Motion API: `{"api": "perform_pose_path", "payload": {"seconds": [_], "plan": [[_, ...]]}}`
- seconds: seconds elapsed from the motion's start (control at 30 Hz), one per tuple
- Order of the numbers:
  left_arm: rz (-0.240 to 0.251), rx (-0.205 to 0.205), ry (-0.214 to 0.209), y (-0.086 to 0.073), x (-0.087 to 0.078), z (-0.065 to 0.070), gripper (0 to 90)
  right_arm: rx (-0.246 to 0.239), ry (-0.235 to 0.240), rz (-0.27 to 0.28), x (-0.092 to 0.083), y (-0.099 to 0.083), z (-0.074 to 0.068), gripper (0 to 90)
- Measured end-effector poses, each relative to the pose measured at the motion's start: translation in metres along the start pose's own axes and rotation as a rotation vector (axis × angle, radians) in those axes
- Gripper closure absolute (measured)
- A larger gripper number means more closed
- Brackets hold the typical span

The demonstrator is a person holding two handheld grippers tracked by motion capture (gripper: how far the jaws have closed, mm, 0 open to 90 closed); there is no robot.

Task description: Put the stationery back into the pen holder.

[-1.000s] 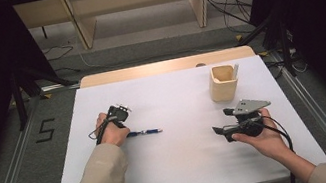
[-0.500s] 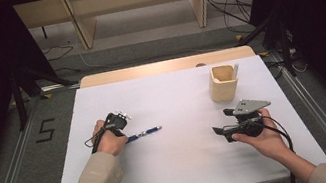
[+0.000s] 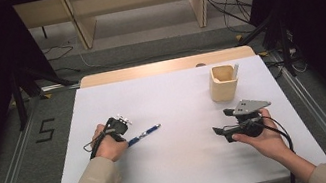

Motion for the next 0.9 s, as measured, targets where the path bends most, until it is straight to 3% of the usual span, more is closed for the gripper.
{"api": "perform_pose_path", "payload": {"seconds": [0.3, 0.43, 0.53, 0.67, 0.77, 0.83, 0.9], "plan": [[0.012, -0.009, -0.018, -0.003, -0.002, -0.004, 87.7, 0.001, 0.001, 0.000, 0.000, 0.000, 0.000, 22.2], [0.057, 0.000, 0.002, 0.003, -0.012, -0.013, 82.5, 0.002, 0.001, 0.000, 0.000, 0.000, 0.000, 22.2], [0.079, 0.047, -0.004, 0.011, -0.019, -0.017, 75.6, 0.000, 0.004, -0.007, 0.000, 0.000, 0.000, 22.2], [0.043, 0.155, -0.063, 0.021, -0.021, -0.011, 58.6, 0.000, 0.004, -0.007, 0.001, 0.000, 0.000, 22.2], [0.006, 0.191, -0.095, 0.028, -0.017, -0.001, 50.7, 0.001, 0.005, -0.006, 0.000, 0.000, 0.000, 22.2], [-0.017, 0.224, -0.108, 0.030, -0.014, 0.004, 50.5, -0.002, 0.005, -0.005, 0.000, 0.000, 0.000, 22.2], [-0.037, 0.232, -0.117, 0.031, -0.010, 0.007, 49.4, 0.005, 0.004, -0.005, 0.000, 0.000, 0.000, 22.2]]}}
Point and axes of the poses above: each handheld gripper's, and its own axes: x roughly forward along the jaws, y roughly out of its top, z roughly to its right, the point moved 3 cm from there along x, roughly forward along the jaws, and after that the axes turned 3 degrees about y, right-handed, at the moved point
